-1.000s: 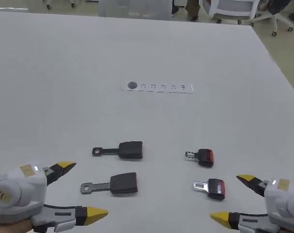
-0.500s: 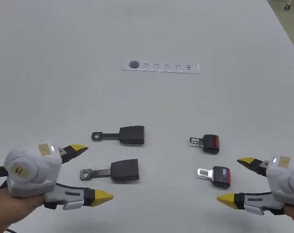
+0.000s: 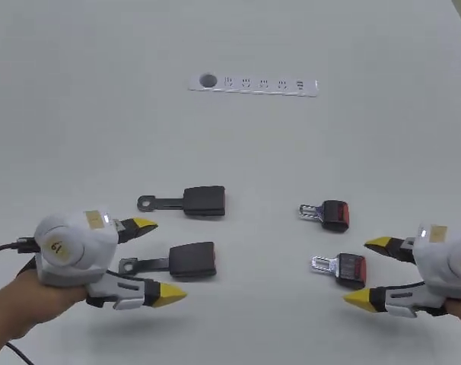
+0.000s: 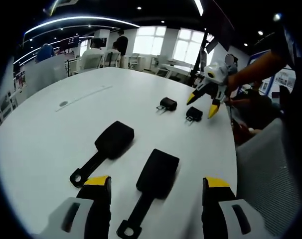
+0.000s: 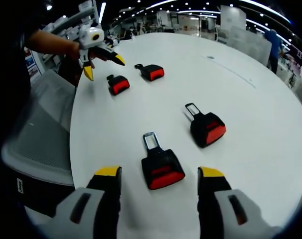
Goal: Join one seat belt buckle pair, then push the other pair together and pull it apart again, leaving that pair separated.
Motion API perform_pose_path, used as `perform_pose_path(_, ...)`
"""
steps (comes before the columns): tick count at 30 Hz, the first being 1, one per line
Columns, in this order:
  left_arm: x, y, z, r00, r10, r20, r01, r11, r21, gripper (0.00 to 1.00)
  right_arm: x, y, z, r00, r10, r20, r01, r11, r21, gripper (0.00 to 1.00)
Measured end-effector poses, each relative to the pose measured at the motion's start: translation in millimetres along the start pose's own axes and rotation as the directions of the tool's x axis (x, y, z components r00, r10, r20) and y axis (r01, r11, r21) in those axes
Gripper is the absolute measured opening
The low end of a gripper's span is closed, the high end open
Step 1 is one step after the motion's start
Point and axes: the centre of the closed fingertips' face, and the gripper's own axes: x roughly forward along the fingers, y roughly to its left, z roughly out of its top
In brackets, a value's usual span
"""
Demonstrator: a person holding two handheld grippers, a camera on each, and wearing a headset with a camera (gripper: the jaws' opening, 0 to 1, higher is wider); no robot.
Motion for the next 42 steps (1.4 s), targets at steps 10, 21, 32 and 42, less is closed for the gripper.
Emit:
perform_pose_path(10, 20.4, 0.4, -20.0, 0.9936, -0.07, -0.089, 0.076, 0.995, 0.06, 0.61, 6.4, 2.2, -3.2, 0.9981, 0.049, -0.038, -0.05, 0.998, -0.047, 0.56)
perform_pose_path(21, 26.0, -2.4, -28.0, 0.9802, -0.111, -0.164, 0.138, 0.977, 0.163, 0.49, 9.7, 2.7, -11.9, 0.9916, 0.074, -0.106, -0.087, 0.989, -0.122, 0.48)
perform_pose_path(32, 25.8, -2.3, -25.2, 0.9618, -0.143, -0.233, 0.2, 0.949, 0.242, 0.32, 10.6, -4.1, -10.5, 0.9885, 0.083, -0.126, -0.107, 0.974, -0.199, 0.37)
perform_pose_path(42, 26.1, -0.8, -26.9, 0.9391, -0.155, -0.307, 0.264, 0.897, 0.354, 0.32, 9.5, -3.6, -10.4, 0.9847, 0.105, -0.139, -0.137, 0.96, -0.245, 0.36)
